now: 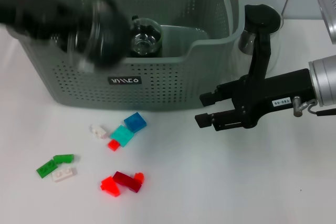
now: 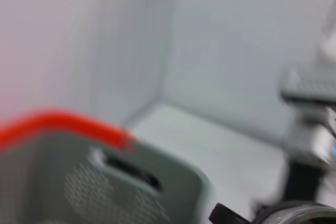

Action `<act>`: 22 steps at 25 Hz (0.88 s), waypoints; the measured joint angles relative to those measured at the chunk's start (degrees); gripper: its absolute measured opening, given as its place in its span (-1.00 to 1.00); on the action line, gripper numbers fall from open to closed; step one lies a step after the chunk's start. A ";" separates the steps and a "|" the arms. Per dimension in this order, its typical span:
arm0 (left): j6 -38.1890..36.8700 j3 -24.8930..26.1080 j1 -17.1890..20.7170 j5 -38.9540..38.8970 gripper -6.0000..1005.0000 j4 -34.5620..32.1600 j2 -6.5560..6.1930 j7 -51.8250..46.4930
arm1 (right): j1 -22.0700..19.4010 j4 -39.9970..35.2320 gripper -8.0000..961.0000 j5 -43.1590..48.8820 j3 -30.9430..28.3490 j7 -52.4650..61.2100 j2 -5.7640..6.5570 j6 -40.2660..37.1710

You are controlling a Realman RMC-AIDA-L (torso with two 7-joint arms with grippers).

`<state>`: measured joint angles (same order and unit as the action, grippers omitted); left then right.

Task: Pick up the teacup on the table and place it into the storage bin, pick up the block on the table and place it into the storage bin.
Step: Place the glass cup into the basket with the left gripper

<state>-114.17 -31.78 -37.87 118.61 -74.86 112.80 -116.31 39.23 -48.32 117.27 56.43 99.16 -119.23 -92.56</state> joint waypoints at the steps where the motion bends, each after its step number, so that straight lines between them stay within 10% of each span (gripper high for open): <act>1: 2.28 0.45 -0.52 -0.55 -0.91 -0.01 0.00 -0.37 | -0.01 0.01 0.28 0.00 0.00 0.00 0.01 0.00; 12: 35.60 -12.41 -4.79 5.79 -0.91 2.66 1.14 -5.62 | 0.01 0.07 0.27 -0.19 0.00 0.26 -0.01 -0.07; 22: 56.23 -27.77 -8.07 27.69 -0.91 8.67 7.39 -6.16 | 0.23 0.07 0.27 -0.21 0.00 0.07 -0.11 -0.05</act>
<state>-57.94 -59.54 -45.94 146.30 -66.19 120.19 -122.47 39.46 -48.25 117.06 56.42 99.23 -119.34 -92.62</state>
